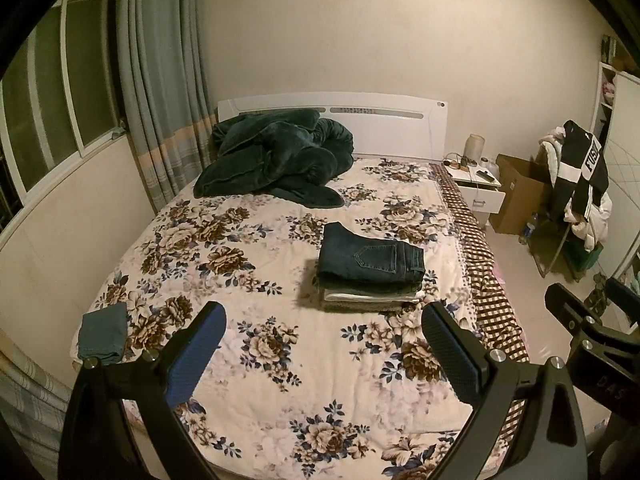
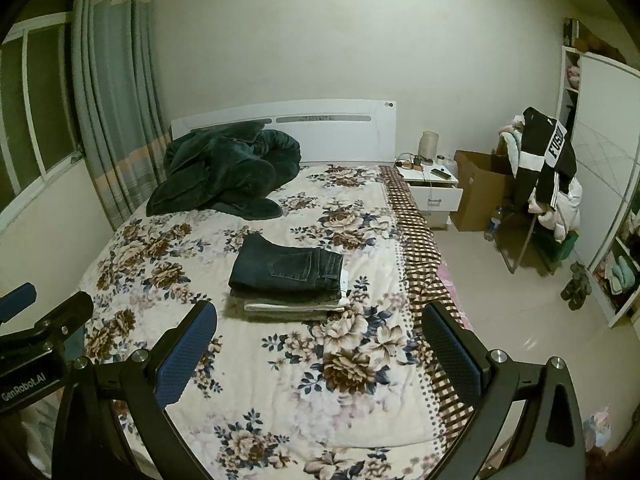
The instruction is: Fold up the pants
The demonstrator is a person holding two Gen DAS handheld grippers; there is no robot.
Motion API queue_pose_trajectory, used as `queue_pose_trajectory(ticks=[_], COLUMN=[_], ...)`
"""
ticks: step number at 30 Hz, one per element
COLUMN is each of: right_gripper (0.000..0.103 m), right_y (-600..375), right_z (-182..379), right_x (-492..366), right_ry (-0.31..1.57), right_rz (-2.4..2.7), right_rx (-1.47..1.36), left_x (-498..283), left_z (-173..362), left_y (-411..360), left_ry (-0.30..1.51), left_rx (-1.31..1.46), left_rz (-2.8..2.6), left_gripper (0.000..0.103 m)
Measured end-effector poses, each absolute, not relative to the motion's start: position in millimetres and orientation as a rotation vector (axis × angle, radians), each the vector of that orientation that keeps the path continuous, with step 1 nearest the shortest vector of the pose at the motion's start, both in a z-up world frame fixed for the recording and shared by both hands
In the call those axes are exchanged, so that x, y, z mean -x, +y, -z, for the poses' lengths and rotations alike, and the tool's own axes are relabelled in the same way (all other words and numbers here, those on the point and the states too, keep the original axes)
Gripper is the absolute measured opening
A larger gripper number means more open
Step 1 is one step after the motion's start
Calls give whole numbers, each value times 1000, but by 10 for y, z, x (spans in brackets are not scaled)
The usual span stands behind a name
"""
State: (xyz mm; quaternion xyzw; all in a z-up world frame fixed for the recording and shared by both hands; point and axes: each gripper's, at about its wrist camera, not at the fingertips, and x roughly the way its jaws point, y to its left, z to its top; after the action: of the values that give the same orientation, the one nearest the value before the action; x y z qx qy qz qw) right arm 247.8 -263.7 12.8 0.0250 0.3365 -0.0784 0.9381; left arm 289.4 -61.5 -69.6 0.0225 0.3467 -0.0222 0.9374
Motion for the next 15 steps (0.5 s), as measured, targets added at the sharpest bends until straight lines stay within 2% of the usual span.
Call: queue_pose_trajectory(ticks=[15], right_gripper=[103], right_y=[-2633], right_z=[-127], right_x=[-2521], right_ry=[686], right_rz=[148], right_rx=[-46], left_x=[-2904], left_z=[683], left_y=[-585], left_ry=[705], left_rx=[-46], left_rz=[39], left_gripper=[100])
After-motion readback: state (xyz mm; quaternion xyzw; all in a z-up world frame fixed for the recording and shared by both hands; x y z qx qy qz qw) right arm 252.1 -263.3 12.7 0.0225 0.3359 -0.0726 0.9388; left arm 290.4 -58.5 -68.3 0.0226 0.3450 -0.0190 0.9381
